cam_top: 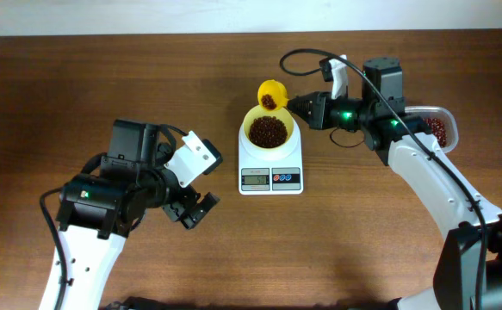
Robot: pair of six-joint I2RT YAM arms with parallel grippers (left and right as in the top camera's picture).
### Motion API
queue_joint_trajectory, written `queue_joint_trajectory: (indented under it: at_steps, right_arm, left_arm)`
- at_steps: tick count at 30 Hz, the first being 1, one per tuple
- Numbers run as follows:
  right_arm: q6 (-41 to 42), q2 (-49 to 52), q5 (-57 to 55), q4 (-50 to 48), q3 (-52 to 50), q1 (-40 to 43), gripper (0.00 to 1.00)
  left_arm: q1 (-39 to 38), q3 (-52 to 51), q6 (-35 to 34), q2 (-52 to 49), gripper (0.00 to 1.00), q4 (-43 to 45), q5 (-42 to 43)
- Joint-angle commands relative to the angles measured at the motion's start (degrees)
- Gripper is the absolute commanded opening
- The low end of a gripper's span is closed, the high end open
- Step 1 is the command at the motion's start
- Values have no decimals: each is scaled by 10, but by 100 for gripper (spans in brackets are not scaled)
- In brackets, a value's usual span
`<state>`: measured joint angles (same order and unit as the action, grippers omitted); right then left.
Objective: Scoop item into bowl and weigh 50g on scale
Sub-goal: 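Move the scoop with the right gripper back over the bean container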
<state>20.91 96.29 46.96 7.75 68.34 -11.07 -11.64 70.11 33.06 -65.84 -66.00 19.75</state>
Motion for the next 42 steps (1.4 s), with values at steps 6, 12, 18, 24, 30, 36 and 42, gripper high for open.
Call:
queue_joint_trajectory:
  at_steps: [6, 12, 18, 24, 30, 36, 42]
  right_arm:
    - [65, 5, 108, 9, 1, 115, 4]
    - [-77, 5, 110, 157, 1, 263, 4]
    - [-239, -28, 109, 325, 1, 369, 4]
    - [-242, -153, -82, 334, 1, 434, 4]
    - [-267, -139, -236, 331, 0, 389, 4]
    - [-268, -127, -415, 284, 0, 291, 4]
    - [-318, -127, -573, 280, 6, 214, 4]
  left_arm:
    - [3, 10, 7, 3, 99, 1, 9]
    - [3, 10, 7, 3, 99, 1, 9]
    - [3, 10, 7, 3, 99, 1, 9]
    - [3, 10, 7, 3, 99, 1, 9]
    - [3, 10, 7, 3, 99, 1, 9]
    - [3, 10, 7, 3, 98, 0, 8]
    - [3, 10, 7, 3, 99, -1, 9]
